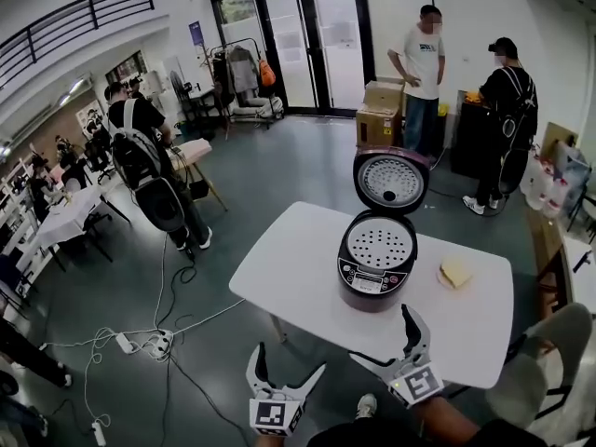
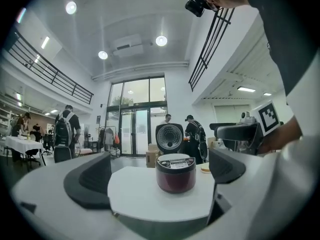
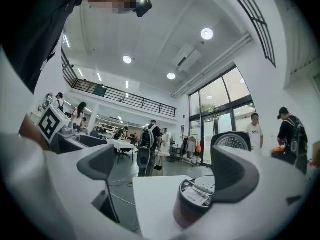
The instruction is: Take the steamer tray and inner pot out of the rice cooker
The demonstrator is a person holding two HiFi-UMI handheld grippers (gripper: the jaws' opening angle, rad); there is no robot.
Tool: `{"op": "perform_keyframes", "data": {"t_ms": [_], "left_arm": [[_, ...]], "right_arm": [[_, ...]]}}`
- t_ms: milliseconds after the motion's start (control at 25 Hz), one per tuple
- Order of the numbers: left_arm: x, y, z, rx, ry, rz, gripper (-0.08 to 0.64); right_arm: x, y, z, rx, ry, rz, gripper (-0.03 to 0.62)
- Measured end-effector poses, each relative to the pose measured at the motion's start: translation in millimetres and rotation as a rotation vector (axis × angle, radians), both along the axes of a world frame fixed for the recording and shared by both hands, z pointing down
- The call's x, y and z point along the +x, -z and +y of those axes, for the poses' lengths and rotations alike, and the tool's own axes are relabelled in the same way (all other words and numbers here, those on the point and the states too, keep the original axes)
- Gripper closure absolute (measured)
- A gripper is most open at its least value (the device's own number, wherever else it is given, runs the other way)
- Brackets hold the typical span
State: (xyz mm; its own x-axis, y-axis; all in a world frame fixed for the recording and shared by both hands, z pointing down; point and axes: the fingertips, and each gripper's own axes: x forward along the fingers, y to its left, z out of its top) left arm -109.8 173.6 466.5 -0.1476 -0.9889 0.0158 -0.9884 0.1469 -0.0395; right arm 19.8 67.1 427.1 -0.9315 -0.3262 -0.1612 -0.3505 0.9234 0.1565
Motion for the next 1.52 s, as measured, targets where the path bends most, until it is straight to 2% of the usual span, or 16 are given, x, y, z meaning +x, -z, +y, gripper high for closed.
{"op": "perform_keyframes", "data": {"t_ms": [280, 480, 760, 1080, 1240, 1400, 1520], "left_arm": [[-17, 3, -93, -0.021, -0.012, 0.002, -0.034], [-19, 1, -143, -0.030, -0.041, 0.005, -0.034], [-26, -9, -198, -0.078, -0.115, 0.021, -0.034], [-56, -19, -276, -0.073, -0.269, 0.061, -0.033], [-67, -27, -306, -0.112, -0.374, 0.068, -0.032], [-71, -43, -331, -0.168, -0.492, 0.036, -0.032], [-79, -43, -350, -0.150, -0.533, 0.087, -0.012]], "right_arm": [[-6, -3, -86, -0.006, -0.022, 0.013, 0.012], [-9, -8, -126, -0.012, -0.028, 0.019, 0.012], [-17, -11, -174, -0.054, -0.093, 0.008, 0.012], [-45, -18, -222, -0.068, -0.188, 0.048, 0.012], [-55, -23, -246, -0.080, -0.289, 0.061, 0.012], [-57, -28, -266, -0.089, -0.389, 0.069, 0.012], [-51, -36, -279, -0.088, -0.470, 0.096, 0.012]]}}
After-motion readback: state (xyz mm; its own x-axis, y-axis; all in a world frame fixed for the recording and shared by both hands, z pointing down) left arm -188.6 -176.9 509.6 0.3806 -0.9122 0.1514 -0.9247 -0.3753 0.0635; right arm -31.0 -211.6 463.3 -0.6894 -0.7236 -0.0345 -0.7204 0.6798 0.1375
